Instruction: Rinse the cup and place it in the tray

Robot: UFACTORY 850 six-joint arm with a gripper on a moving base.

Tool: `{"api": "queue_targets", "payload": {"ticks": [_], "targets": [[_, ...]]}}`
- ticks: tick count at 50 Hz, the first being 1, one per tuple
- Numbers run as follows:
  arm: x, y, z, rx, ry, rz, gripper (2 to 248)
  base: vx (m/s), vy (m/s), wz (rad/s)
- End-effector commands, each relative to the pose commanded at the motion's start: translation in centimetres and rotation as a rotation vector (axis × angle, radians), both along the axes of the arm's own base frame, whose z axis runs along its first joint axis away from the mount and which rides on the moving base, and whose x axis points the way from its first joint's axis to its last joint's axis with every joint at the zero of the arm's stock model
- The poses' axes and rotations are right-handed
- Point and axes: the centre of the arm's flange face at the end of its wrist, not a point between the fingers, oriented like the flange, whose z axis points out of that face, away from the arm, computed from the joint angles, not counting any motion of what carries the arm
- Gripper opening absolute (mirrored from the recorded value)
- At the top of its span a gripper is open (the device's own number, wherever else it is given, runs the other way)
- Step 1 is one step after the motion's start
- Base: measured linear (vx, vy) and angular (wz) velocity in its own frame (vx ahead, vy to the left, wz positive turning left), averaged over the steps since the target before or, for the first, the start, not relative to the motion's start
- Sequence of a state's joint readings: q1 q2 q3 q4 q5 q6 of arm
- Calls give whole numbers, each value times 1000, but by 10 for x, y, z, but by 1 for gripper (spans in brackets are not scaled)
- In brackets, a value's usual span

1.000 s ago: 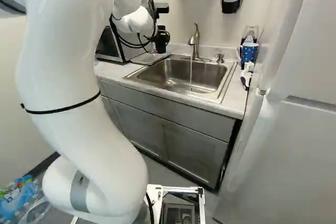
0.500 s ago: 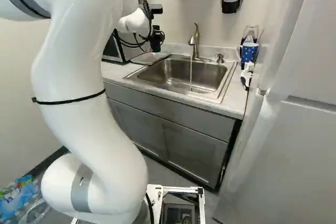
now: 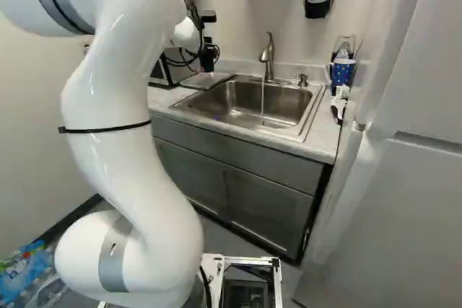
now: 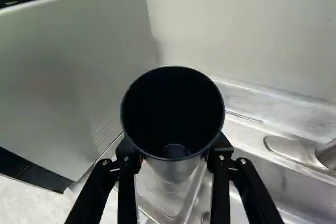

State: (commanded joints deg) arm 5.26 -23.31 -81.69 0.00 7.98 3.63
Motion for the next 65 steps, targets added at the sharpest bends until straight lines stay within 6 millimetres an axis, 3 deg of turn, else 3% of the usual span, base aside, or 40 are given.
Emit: {"api": "queue_targets", "payload": {"ticks": [16,43,65], "targets": [[23,14,-22,-2,17,16,126,0,0,0],[29,14,-54,-7,65,16,126,0,0,0],[29,14,-54,-7,65,16,129,0,0,0]]}}
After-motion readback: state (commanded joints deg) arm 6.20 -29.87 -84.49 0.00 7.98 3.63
